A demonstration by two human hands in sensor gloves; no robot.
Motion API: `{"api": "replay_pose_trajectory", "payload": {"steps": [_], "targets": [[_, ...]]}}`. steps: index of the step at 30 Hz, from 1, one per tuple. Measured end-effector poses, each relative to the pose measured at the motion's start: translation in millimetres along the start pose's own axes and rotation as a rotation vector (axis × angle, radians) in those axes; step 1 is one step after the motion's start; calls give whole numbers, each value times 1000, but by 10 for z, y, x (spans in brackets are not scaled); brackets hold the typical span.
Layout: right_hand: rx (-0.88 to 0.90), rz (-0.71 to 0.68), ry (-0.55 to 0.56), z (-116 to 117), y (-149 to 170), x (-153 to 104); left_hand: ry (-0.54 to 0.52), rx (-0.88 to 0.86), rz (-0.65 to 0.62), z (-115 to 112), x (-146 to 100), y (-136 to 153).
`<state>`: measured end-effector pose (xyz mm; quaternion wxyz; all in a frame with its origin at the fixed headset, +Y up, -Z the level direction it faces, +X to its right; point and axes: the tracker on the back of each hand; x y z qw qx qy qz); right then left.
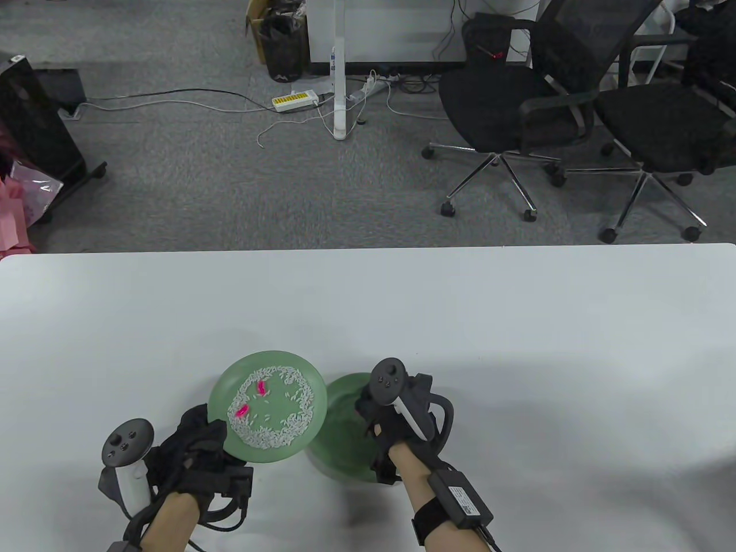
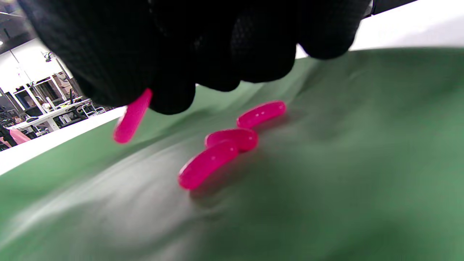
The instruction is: Pick gummy candy with hand pinch into plate
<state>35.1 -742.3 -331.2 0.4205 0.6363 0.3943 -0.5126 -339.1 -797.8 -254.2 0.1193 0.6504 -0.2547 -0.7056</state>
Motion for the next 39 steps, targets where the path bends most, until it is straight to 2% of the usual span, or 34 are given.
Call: {"api": "replay_pose_trajectory", "payload": {"steps": [5, 10, 13, 15, 17, 19, 22, 27, 36, 39], "targets": [[-54, -18, -14, -34, -47, -18, 1, -3, 0, -1, -5, -6], [44, -8, 29, -233, -136, -48, 0, -5, 0, 29, 46, 40], [139, -49, 68, -419, -331, -121, 1, -1, 0, 52, 98, 85], [224, -110, 53, -516, -571, -208, 4, 4, -3, 58, 135, 114], [206, -151, 22, -538, -800, -294, 1, 14, -8, 50, 147, 128], [128, -188, 3, -512, -1067, -396, -5, 28, -15, 38, 152, 139], [9, -192, -52, -337, -1446, -483, 1, 32, -20, 17, 169, 155], [-74, -157, -78, -119, -1724, -464, 2, 21, -22, -10, 112, 109], [-111, -140, -85, -41, -1877, -487, -3, 16, -22, 31, 124, 110], [-138, -140, -88, -42, -1902, -494, -7, 23, -28, -25, 25, 24]]}}
Point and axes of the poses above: the tracker on the back of each hand, its own y axis roughly to the little-finger side, its own x axis roughly from the wrist to the fingertips, z = x × y, and after that the axes turned 11 degrees about y, right-handed
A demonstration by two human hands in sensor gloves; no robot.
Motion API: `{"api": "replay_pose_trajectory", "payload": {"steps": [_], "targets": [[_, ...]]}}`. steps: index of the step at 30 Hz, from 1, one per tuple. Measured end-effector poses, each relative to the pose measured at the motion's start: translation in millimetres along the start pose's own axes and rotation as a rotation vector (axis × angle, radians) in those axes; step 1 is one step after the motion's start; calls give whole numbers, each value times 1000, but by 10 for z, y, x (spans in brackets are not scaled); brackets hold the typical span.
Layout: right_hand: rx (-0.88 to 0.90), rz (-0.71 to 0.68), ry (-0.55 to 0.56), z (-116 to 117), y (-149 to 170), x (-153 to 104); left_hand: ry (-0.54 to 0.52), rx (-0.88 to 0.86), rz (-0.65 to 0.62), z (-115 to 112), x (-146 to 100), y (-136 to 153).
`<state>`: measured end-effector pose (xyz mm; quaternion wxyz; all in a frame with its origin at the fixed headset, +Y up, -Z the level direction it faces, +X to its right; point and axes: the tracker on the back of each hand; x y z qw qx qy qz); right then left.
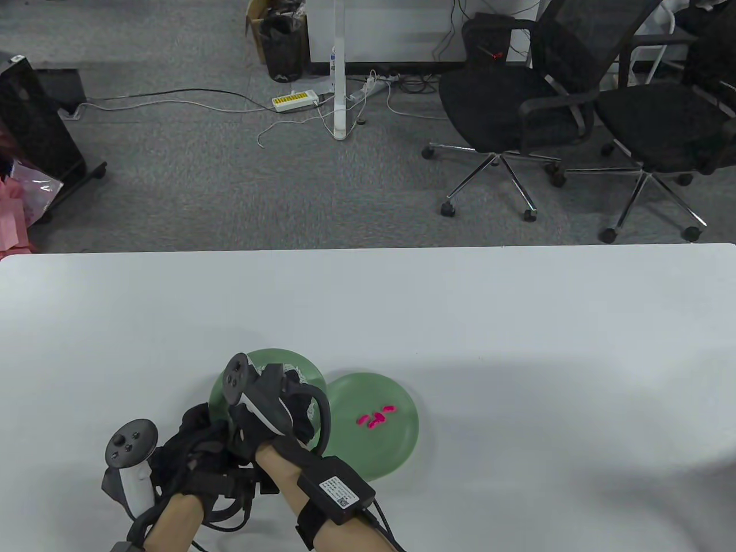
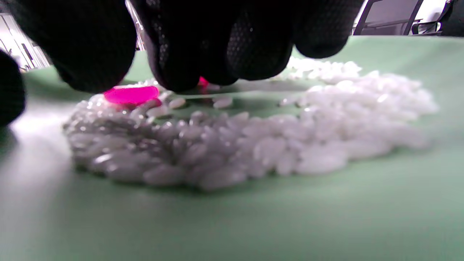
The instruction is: Pick gummy candy with hand pinch into plate
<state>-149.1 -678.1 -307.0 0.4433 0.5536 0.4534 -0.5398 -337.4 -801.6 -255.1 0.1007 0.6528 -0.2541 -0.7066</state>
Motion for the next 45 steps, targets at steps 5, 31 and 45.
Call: {"api": "replay_pose_trajectory", "payload": {"steps": [5, 31, 45], "targets": [[-13, 2, -22, -10, 0, 7, 2, 4, -3, -43, -88, -84], [172, -12, 1, -58, 169, 17, 0, -11, 21, 43, 57, 55], [183, 228, -6, -126, 1645, 395, -20, -32, 32, 127, 114, 109]]}}
Point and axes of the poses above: the tracker on the back of each hand, its own y axis roughly to the little-finger side, its own x axis roughly from the wrist to the fingertips, z = x × y, and after that the axes turned 11 degrees about y, right-handed
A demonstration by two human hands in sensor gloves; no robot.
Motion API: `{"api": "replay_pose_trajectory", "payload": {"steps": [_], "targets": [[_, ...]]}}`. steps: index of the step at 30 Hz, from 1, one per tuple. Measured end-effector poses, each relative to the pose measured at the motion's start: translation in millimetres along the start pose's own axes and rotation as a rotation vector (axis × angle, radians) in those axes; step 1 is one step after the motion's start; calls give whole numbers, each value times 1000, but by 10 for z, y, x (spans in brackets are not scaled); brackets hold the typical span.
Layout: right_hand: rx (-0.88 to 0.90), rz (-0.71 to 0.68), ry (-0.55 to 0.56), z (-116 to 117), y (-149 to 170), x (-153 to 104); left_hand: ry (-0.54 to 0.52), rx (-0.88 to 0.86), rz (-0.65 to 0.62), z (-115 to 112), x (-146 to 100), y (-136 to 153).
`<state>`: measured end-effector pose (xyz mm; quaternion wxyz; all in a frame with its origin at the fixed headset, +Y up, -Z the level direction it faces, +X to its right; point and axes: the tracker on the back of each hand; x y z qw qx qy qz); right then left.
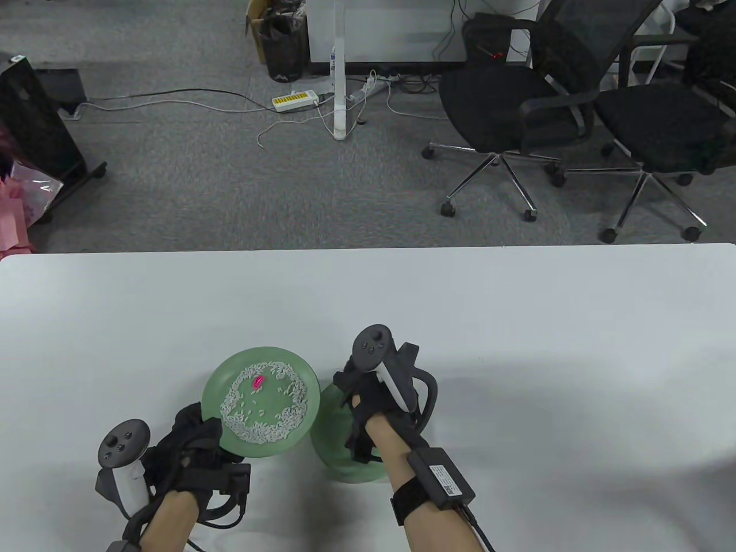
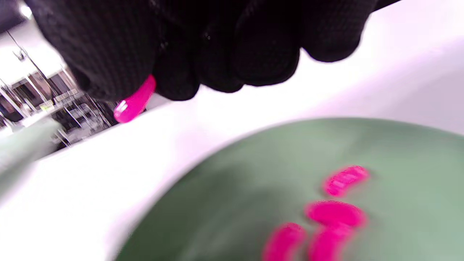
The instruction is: Pick gummy candy with hand pinch into plate
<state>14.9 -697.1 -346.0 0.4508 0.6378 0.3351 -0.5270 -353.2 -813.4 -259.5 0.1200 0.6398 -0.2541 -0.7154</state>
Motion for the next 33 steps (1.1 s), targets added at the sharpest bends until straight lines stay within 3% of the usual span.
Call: {"api": "replay_pose_trajectory", "payload": {"steps": [7, 16, 20, 24, 26, 29, 33], "targets": [[-177, -49, -1, 319, -1, -16, 6, 1, 2, -8, -55, -31], [-282, -58, -2, 444, -26, -24, 13, 1, 0, 47, 47, 49], [-223, -48, 58, 341, -26, -41, 15, 1, 1, 57, 77, 74], [-65, -73, 206, 36, -161, -136, 16, 6, 3, 65, 114, 106], [2, -117, 242, -73, -279, -188, 19, 9, 0, -27, -37, -22], [98, -183, 209, -138, -525, -283, 25, 12, -6, -55, -85, -61], [64, -177, 103, -67, -842, -363, 27, 27, -11, -81, -115, -74]]}}
Point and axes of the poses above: the tracker on the back of each hand, its own y axis roughly to the little-finger side, its own x axis roughly from the wrist to the fingertips, z = x × y, and after that the axes turned 11 degrees about y, right-handed
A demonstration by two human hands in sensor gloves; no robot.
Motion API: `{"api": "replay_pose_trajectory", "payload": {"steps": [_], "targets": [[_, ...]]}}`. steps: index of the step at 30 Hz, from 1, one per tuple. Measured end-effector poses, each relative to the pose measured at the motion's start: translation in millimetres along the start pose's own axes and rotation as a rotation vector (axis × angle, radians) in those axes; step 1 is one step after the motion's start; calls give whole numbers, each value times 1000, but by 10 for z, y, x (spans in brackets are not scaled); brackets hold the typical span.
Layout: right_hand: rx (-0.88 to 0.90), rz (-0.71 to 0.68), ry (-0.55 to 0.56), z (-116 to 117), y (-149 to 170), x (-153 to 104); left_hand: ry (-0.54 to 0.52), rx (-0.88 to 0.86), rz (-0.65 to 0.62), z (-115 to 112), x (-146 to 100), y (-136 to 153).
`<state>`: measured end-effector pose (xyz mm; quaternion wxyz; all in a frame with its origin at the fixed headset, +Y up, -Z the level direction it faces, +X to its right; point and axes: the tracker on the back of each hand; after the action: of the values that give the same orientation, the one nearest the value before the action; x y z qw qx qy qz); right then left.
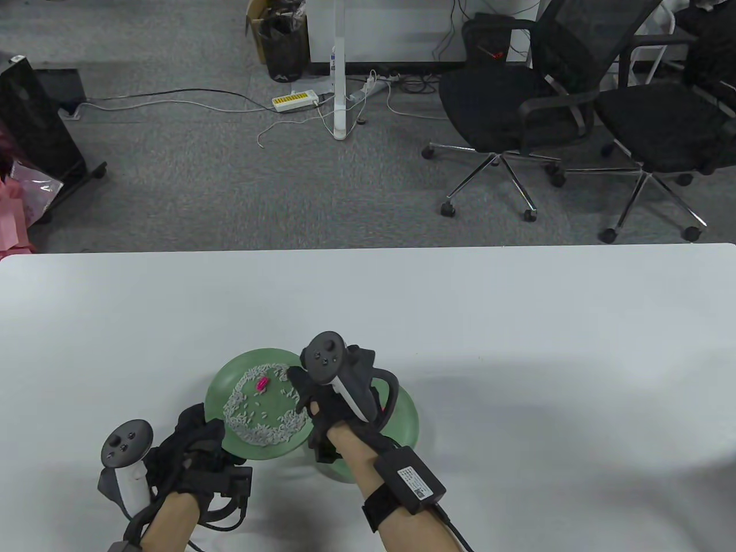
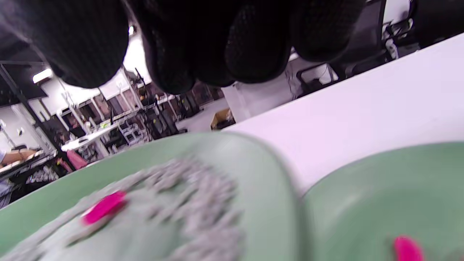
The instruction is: Pick gummy candy with hand pinch into plate
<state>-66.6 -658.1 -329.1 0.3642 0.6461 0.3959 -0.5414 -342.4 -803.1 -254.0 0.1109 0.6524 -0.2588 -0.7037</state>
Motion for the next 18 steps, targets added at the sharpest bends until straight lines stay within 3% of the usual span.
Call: {"api": "replay_pose_trajectory", "payload": {"steps": [7, 18], "targets": [[-157, -1, -90, 253, -350, 57, 4, 24, -8, -36, -26, -26], [-377, -29, -65, 444, -529, 109, 20, 36, -20, -72, -61, -82]]}}
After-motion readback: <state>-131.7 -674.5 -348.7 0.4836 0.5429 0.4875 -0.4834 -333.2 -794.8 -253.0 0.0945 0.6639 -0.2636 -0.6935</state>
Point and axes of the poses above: the tracker on the back of each hand, its own y axis roughly to the little-finger side, its own x axis roughly from the wrist to the fingertips, z = x × y, and after that the axes turned 11 degrees about y, right-handed
